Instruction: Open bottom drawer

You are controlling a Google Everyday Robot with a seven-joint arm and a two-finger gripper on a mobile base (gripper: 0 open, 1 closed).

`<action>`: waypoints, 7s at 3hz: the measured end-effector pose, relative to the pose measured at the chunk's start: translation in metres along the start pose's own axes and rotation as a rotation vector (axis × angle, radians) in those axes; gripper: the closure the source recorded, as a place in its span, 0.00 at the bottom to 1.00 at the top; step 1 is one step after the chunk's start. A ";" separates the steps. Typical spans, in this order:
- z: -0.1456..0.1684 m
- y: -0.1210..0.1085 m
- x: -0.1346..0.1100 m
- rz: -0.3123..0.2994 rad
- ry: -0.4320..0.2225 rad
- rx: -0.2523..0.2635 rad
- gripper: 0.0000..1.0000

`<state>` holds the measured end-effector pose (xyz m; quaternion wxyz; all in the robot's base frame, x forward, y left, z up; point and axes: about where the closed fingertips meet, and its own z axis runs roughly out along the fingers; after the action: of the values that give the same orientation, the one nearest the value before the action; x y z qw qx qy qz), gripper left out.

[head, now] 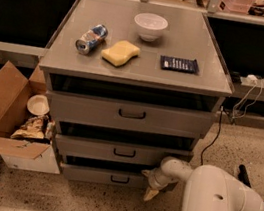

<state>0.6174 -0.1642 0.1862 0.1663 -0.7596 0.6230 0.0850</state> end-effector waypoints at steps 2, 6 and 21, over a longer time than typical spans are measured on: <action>-0.009 0.019 -0.015 -0.003 -0.026 0.010 0.70; -0.018 0.035 -0.030 0.005 -0.076 -0.003 0.53; -0.001 0.154 -0.083 0.271 -0.387 -0.207 0.00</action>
Offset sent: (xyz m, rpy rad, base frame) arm -0.0393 0.0066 0.0242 0.0463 -0.0144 -0.0125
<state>0.4502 -0.1143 0.1928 0.1908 -0.6518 0.6636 0.3138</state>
